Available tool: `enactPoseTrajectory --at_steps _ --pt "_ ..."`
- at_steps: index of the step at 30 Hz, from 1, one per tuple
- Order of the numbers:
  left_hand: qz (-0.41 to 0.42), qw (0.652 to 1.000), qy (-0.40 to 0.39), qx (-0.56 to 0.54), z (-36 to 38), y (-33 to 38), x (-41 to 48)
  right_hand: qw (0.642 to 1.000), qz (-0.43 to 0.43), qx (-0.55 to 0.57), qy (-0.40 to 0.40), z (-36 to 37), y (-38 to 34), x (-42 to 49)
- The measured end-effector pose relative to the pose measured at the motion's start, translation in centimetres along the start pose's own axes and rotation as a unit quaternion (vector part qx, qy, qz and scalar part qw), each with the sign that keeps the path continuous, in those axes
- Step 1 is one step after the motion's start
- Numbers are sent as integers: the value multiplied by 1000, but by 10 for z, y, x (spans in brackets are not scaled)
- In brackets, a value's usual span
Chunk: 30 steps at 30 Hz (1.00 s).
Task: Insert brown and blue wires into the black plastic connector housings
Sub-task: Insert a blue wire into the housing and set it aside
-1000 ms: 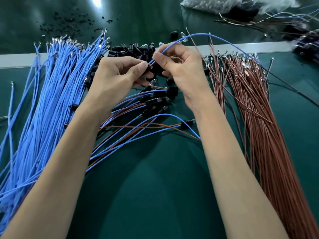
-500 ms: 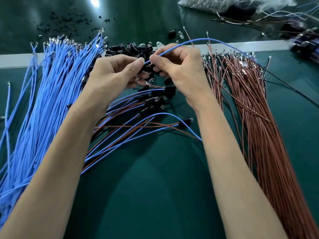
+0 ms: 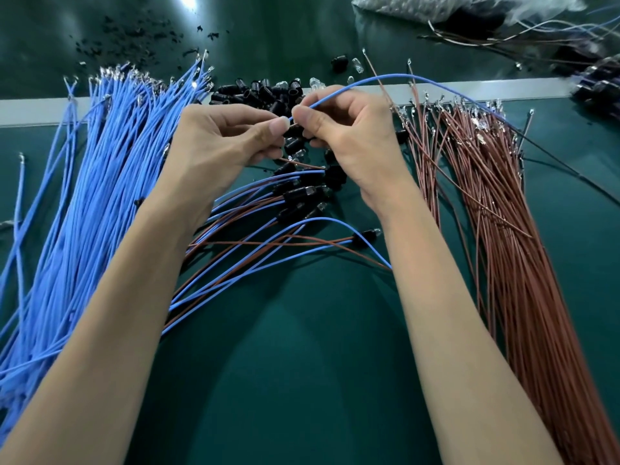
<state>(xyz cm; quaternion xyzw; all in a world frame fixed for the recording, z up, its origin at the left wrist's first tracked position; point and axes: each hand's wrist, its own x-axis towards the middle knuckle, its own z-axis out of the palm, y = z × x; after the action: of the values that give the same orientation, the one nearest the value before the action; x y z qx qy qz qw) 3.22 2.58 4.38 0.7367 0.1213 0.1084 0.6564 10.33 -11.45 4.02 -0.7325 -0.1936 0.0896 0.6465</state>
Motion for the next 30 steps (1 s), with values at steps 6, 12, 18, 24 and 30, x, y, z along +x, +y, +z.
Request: enactPoseTrajectory --at_steps 6,12,18,24,30 --pt "12 1000 -8 -7 3 0 -1 1000 -8 18 2 6 -2 -1" --pt "20 1000 -8 -22 5 4 -2 999 -15 30 16 7 -2 -1" --pt "20 1000 -7 -19 5 2 -3 998 -10 52 -29 4 -3 -1" --pt "40 999 -3 2 2 0 -1 992 39 119 -15 3 -3 1" --pt "59 996 -10 73 0 -2 -1 999 29 19 -41 6 -1 0"
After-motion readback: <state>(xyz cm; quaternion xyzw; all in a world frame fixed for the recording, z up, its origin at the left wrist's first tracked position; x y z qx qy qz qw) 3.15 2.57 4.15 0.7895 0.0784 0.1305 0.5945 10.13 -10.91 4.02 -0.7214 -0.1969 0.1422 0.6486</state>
